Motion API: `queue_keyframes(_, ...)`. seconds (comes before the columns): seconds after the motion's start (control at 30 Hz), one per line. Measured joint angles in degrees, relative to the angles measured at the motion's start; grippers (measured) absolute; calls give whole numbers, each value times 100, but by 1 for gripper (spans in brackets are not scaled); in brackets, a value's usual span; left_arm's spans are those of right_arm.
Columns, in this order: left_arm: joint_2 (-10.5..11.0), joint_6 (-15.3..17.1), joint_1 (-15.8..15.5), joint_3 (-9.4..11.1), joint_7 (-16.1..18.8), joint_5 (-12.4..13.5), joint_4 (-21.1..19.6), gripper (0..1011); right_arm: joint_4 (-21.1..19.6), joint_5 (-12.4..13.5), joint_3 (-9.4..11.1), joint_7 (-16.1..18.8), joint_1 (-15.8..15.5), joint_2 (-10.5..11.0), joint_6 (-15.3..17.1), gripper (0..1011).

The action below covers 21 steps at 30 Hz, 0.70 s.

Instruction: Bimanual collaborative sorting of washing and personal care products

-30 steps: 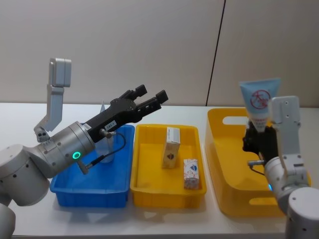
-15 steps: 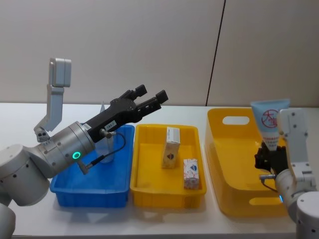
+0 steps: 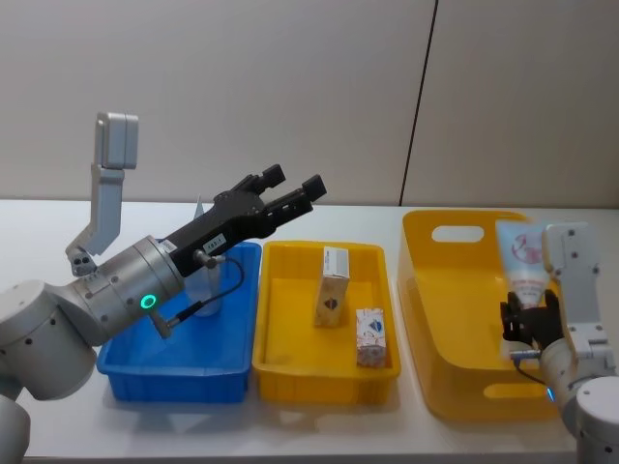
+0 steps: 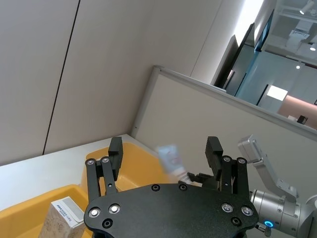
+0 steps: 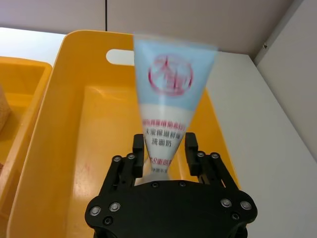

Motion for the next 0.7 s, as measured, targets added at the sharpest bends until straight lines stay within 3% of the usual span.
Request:
queue_keyframes(0.03,0,0,0,0,0,0,0,1001,6,-3,7,-4,0,-1,8,457)
queue_keyframes(0.13,0,0,0,0,0,0,0,1001,17,-9,14,-11,-1,-4,24,597)
queue_keyframes(0.43,0,0,0,0,0,0,0,1001,36,-17,27,-21,-5,-8,55,860)
queue_keyframes(0.7,0,0,0,0,0,0,0,1001,29,-19,48,-16,-18,-16,18,1003)
